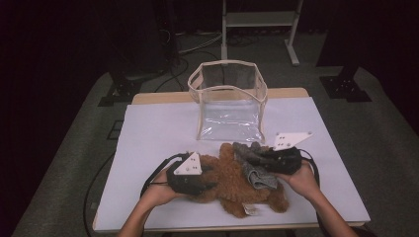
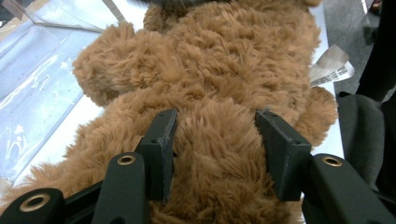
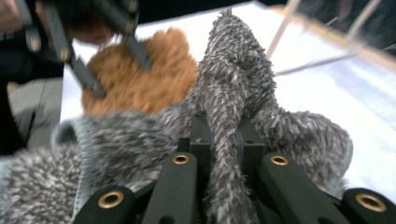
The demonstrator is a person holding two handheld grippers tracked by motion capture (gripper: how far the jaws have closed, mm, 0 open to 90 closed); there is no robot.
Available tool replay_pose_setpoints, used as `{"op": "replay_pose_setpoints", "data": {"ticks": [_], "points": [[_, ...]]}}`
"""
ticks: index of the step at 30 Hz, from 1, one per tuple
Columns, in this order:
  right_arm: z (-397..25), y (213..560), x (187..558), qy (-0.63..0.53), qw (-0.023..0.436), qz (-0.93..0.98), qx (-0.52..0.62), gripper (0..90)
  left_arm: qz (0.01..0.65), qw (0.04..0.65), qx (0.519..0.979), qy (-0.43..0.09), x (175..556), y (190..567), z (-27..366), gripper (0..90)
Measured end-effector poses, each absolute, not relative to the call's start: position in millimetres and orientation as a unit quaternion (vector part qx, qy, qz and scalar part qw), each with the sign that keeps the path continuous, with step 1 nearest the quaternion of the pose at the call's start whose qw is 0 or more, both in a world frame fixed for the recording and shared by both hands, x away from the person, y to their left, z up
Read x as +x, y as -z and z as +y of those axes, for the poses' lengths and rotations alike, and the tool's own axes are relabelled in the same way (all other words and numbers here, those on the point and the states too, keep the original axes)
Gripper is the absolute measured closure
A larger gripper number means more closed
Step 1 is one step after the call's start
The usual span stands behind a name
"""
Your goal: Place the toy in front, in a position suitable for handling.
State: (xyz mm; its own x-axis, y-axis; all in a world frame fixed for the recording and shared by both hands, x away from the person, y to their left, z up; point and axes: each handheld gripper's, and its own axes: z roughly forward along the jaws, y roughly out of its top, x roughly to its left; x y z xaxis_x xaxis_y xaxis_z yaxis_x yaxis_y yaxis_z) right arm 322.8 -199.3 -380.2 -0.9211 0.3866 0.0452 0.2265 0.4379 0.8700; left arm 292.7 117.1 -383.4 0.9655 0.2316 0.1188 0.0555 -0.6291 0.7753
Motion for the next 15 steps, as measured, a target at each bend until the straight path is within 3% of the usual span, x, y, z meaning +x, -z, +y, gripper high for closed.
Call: {"op": "replay_pose_setpoints", "data": {"ticks": [4, 7, 15], "points": [[-192.9, 393.4, 311.2, -0.498, 0.085, 0.844, 0.178, 80.6, 0.079, 0.431, 0.893, -0.106, 293.5, 375.6, 113.5, 46.0], [-197.2, 390.6, 309.1, -0.498, 0.094, 0.844, 0.176, 80.4, 0.069, 0.401, 0.906, -0.118, 292.5, 378.8, 105.6, 47.3], [-241.2, 402.3, 312.2, -0.474, 0.11, 0.846, 0.219, 80.3, 0.075, 0.417, 0.899, -0.107, 292.6, 383.7, 111.2, 48.5]]}}
